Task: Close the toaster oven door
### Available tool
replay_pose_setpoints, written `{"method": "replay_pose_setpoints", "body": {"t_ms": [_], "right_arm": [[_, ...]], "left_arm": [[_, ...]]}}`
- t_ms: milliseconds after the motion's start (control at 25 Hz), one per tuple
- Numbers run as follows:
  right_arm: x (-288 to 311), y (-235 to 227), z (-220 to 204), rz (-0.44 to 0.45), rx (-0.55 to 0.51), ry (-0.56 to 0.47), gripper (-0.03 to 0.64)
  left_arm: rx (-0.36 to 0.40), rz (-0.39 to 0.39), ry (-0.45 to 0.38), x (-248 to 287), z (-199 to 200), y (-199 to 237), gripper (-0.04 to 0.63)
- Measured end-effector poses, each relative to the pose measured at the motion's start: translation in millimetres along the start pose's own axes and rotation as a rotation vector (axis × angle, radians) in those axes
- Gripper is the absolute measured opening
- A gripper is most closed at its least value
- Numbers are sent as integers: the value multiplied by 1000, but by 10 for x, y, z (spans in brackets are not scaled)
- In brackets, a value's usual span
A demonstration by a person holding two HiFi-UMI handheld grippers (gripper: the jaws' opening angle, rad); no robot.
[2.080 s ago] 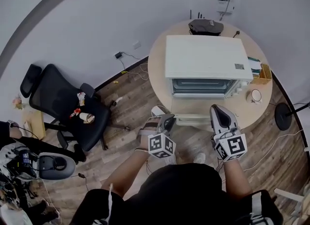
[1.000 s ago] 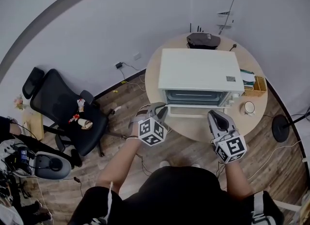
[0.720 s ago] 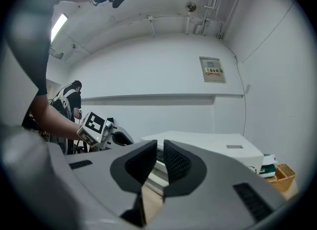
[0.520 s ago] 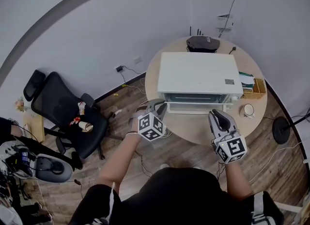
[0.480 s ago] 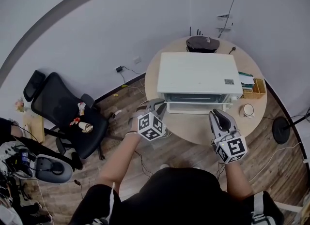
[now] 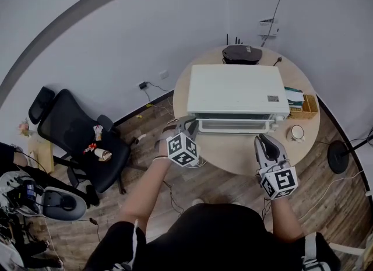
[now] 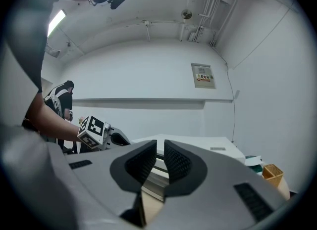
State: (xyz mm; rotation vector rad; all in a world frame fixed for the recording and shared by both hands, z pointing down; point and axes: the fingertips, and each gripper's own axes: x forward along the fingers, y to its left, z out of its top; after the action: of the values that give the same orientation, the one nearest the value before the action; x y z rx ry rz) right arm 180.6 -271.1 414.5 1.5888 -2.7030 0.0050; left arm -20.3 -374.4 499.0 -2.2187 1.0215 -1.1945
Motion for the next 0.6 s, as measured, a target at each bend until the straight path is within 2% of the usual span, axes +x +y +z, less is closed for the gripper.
{"method": "replay_pose_setpoints", "body": {"t_ms": [320, 600], "right_arm": [[-37, 3, 21, 2, -3, -8, 40], [-121, -2, 12, -7, -3, -3, 44]], "left_arm": [[-31, 35, 4, 72, 8, 65, 34], [-1, 81, 28, 121, 19, 134, 29]]}}
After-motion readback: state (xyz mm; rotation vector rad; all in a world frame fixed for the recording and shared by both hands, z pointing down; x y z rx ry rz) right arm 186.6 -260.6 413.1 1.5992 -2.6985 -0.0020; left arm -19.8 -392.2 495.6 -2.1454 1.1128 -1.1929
